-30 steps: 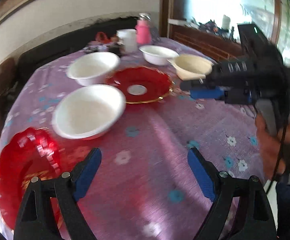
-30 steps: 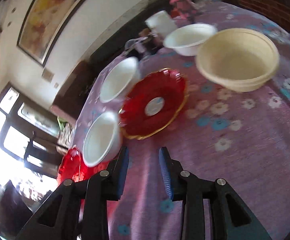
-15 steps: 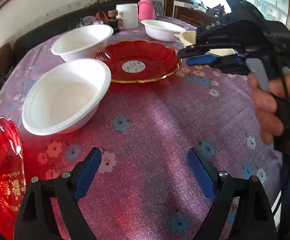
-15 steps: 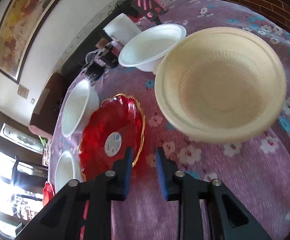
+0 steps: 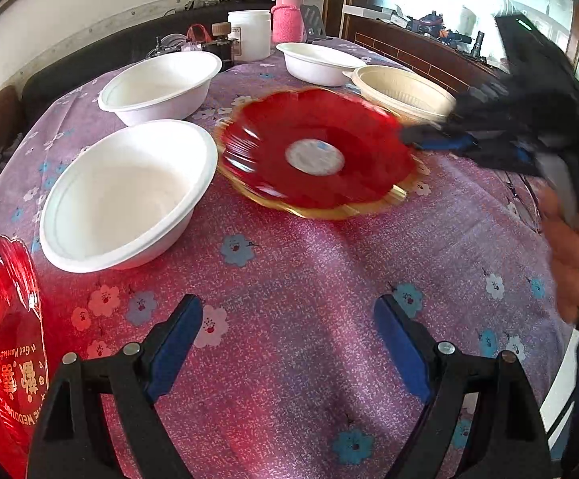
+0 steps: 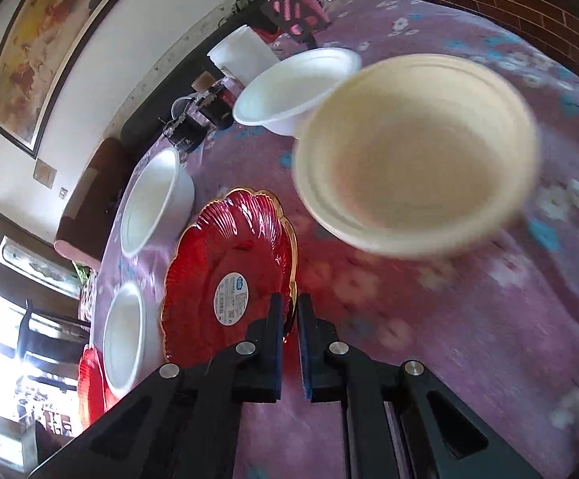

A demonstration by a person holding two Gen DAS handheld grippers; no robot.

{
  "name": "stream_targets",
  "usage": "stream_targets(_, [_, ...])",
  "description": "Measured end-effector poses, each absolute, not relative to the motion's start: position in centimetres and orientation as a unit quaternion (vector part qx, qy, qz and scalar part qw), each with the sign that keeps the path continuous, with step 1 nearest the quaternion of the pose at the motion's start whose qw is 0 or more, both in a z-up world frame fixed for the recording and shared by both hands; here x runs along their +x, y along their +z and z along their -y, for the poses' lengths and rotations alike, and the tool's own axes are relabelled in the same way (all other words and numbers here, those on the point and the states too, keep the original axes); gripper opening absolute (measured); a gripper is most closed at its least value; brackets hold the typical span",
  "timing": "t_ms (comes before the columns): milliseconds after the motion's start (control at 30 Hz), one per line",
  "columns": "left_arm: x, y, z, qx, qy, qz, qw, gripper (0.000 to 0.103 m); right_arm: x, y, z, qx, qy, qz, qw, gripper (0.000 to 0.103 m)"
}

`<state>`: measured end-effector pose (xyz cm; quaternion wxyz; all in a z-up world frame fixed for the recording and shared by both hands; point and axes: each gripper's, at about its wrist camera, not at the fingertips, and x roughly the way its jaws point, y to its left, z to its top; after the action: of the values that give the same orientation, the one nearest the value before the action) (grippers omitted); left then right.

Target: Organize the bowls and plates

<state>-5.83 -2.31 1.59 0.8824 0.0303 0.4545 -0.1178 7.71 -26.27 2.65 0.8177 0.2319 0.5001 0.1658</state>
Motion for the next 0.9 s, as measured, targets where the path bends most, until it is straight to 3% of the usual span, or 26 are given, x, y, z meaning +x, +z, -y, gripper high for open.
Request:
stream_targets(367, [-7.1, 3.5, 1.9, -0.007, -0.181, -0.461, 0.869, 0.087, 0.3, 2.3, 33.9, 0.233, 0.142, -0.503, 0.820, 0.008])
stream_targets(800, [-3.6, 5.2, 4.6, 0.005, -0.179, -0.454, 0.873, 0.087, -0.8, 3.0, 35.1, 0.232, 0.144, -0.467, 0.841, 0.011])
stream_targets(900, [-2.7, 4.6, 5.3, 0.012, -0.176, -0.463, 0.869, 0.065, -0.9, 3.2, 35.2, 0.230, 0.148, -0.461, 0.844, 0.011])
